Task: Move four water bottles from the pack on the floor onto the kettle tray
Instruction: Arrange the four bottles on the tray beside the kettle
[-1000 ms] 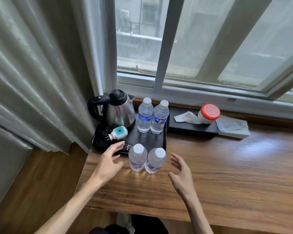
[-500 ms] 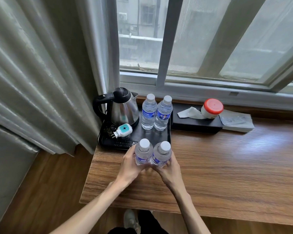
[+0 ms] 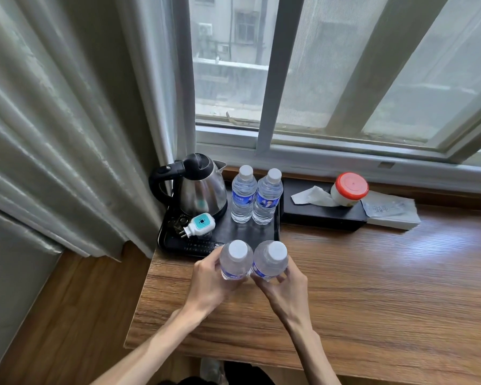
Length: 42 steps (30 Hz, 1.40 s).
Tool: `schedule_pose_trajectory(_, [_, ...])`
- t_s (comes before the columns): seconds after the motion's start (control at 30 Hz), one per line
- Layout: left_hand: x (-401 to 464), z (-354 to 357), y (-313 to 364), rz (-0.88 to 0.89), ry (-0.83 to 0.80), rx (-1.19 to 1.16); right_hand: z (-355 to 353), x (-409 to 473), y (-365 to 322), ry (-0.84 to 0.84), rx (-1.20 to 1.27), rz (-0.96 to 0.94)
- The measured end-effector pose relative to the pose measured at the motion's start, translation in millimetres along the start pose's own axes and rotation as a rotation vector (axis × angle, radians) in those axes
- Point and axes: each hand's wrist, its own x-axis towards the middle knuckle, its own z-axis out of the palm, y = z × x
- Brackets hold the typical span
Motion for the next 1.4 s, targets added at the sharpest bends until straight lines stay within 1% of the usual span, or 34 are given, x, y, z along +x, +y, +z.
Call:
schedule_pose_trajectory(0.13, [28,0,27,0.073,0.021,-0.046,-9,31,-22,0.021,-0.006,-0.082])
schedule_pose_trajectory(0.23, [55,3,34,0.068,0.022,-0.06,-10,60,-28,0.056,-0.085,-0.129])
schedule_pose_trajectory(0.37, [83,14,22,0.046,0.056,-0.036,-4,91,-26,0.075,-0.206,-0.133])
schedule_pose_trajectory(0.47, [95,22,12,0.048,0.114,-0.002,5,100,-18,0.1,-0.161,-0.074])
schedule_pose_trajectory(0.57, [101,29,6,0.033,0.133,0.029,12,104,-7,0.107,-0.141,-0.031])
schedule_pose_trajectory(0.67, [104,34,2,0.019,0.157,0.074,17,110,1,0.087,-0.13,-0.028])
schedule_pose_trajectory(0.77, [108,38,-5,-0.006,0.171,0.054,23,111,5,0.087,-0.119,-0.031])
schedule_pose_trajectory(0.9, [109,40,-16,-0.018,0.162,-0.031,29,107,11,0.101,-0.017,0.016])
schedule_pose_trajectory(0.97, [108,39,-20,-0.023,0.145,-0.063,31,106,16,0.087,-0.015,0.024])
schedule_pose_trajectory(1.2, [104,37,-22,-0.022,0.081,-0.027,31,101,33,0.08,-0.054,0.0])
schedule_pose_trajectory(1.4, [109,38,-29,-0.047,0.089,-0.024,28,107,39,0.09,-0.014,0.015])
